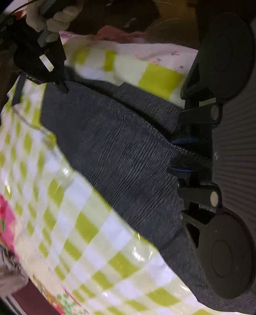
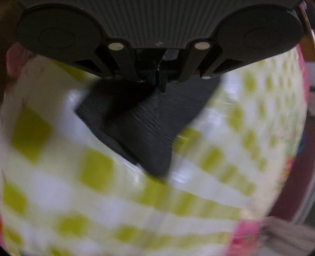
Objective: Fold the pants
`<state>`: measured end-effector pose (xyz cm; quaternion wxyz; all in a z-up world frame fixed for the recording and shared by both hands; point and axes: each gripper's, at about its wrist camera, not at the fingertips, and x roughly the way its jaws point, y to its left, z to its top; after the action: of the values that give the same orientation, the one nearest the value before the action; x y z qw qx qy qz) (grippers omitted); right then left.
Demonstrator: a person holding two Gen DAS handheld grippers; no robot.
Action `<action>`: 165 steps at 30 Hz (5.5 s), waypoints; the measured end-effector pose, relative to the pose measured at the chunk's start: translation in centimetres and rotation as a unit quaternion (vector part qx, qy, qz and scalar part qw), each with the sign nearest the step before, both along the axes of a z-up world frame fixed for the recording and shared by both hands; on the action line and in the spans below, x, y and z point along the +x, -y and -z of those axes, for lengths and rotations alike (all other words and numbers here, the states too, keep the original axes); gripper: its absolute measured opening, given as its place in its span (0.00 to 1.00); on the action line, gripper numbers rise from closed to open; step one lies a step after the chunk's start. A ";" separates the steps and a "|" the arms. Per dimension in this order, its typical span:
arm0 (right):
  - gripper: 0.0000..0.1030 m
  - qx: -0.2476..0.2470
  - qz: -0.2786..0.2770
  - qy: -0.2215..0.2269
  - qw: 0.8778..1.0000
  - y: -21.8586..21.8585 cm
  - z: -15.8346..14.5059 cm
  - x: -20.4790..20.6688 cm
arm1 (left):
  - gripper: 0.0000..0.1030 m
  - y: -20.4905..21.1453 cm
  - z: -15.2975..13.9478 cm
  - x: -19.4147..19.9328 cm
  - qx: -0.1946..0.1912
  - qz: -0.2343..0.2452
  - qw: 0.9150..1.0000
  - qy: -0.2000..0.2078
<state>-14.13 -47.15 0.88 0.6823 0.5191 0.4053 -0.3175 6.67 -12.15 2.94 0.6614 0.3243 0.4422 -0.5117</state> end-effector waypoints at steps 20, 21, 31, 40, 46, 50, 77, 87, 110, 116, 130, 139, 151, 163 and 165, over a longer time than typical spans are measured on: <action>0.05 -0.070 0.064 0.104 0.990 0.3 -3.3 -4.3 | 0.40 4.3 1.1 -2.9 0.011 0.091 0.996 0.022; 0.05 -0.068 0.057 0.090 0.992 0.2 -2.3 -4.4 | 0.40 4.4 1.4 -3.0 0.018 0.095 0.995 0.020; 0.12 -0.012 0.122 0.055 0.991 0.2 1.7 -7.5 | 0.40 4.5 0.9 -3.1 0.015 0.114 0.993 0.021; 0.13 -0.012 0.171 0.074 0.982 0.4 2.2 -9.7 | 0.40 5.5 0.3 -3.0 -0.001 0.117 0.993 0.016; 0.13 -0.018 0.183 0.089 0.979 0.2 3.2 -10.0 | 0.40 6.1 0.4 -3.6 -0.003 0.129 0.992 0.012; 0.13 -0.001 0.216 0.121 0.969 1.0 4.9 -10.5 | 0.40 6.4 0.6 -4.0 -0.003 0.137 0.991 0.010; 0.17 0.002 0.194 0.118 0.974 1.9 3.5 -11.3 | 0.42 8.9 1.1 -5.5 -0.013 0.156 0.988 -0.003; 0.19 -0.057 0.123 0.075 0.988 2.0 3.1 -8.1 | 0.45 9.0 1.4 -5.6 -0.010 0.165 0.986 -0.004; 0.14 -0.048 0.157 0.114 0.980 4.4 2.2 -9.5 | 0.53 10.7 2.9 -5.1 -0.014 0.160 0.987 -0.022; 0.36 -0.086 0.120 0.085 0.985 6.2 1.0 -7.8 | 0.53 9.5 2.8 -4.8 -0.010 0.135 0.990 -0.025; 0.08 -0.078 0.105 0.034 0.991 6.0 -0.3 -8.9 | 0.33 7.2 2.4 -4.2 0.004 0.139 0.989 -0.043; 0.15 -0.163 0.076 -0.020 0.983 3.4 -3.9 -8.1 | 0.37 5.2 0.1 -2.2 -0.043 0.091 0.994 -0.050; 0.19 -0.009 -0.090 0.007 0.996 -4.3 0.4 -0.3 | 0.39 2.9 1.4 -1.8 -0.022 0.056 0.997 -0.056; 0.17 0.033 -0.490 0.002 0.871 -11.8 3.8 10.3 | 0.43 -2.6 1.9 -2.5 -0.002 -0.069 0.998 -0.005; 0.16 0.055 -0.530 -0.036 0.845 -12.9 4.9 9.4 | 0.43 -3.3 1.2 -2.9 0.000 -0.069 0.997 -0.019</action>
<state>-4.73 -34.23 -4.06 0.7019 0.2503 0.6597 0.0976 3.76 -8.83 1.74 0.6866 0.2837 0.4759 -0.4708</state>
